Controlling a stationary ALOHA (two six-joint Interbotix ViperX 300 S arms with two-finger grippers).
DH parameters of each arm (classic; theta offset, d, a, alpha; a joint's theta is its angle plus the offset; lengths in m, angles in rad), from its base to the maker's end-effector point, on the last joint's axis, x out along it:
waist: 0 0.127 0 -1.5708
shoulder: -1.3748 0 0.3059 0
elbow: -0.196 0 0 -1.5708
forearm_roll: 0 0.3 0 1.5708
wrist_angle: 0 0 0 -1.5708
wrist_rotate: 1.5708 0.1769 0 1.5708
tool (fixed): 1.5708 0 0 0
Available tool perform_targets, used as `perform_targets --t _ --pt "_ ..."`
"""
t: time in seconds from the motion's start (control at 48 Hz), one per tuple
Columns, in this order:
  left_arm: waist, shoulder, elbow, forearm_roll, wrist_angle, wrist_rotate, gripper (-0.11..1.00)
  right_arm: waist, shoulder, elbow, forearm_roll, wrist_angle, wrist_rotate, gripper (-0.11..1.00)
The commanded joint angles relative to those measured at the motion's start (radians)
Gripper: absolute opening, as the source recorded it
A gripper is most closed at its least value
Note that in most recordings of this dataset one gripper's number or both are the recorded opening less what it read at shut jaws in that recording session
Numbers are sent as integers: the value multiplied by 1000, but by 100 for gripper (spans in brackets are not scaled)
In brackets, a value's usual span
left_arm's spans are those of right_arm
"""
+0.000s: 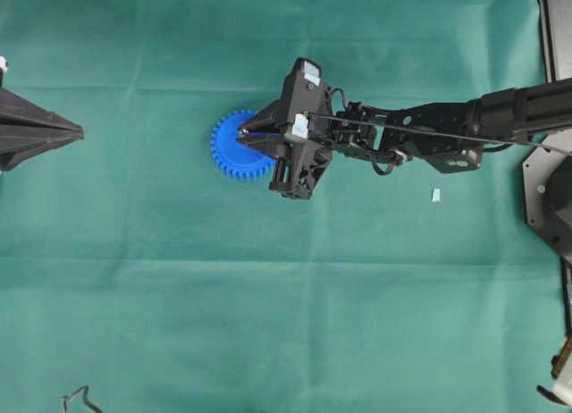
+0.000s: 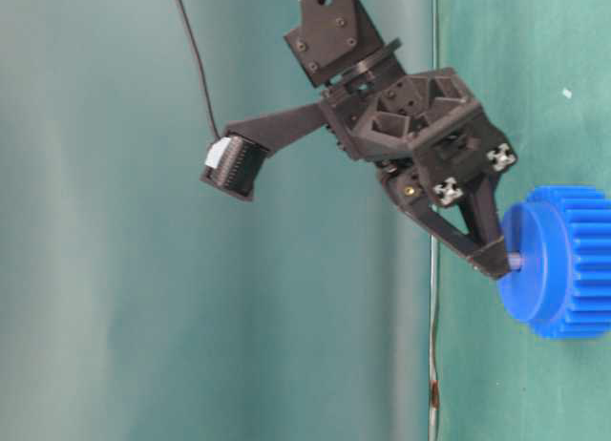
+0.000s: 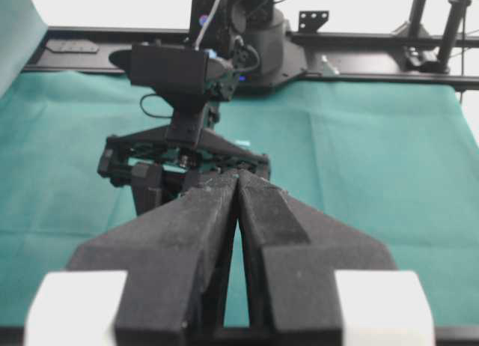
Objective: Insert the shaft into the center hole of the gear.
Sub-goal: 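Lower the held shaft with the right gripper into the gear hole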
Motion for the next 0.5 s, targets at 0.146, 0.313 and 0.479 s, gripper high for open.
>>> perform_targets --t 0.146,0.313,0.479 --pt "2 5 -25 2 -3 0 0 2 6 -3 5 -18 3 16" --pt "2 6 -25 2 -3 -2 0 2 8 -3 8 -18 3 16" --pt "0 6 -25 2 -3 -2 0 5 8 -3 6 -14 3 16"
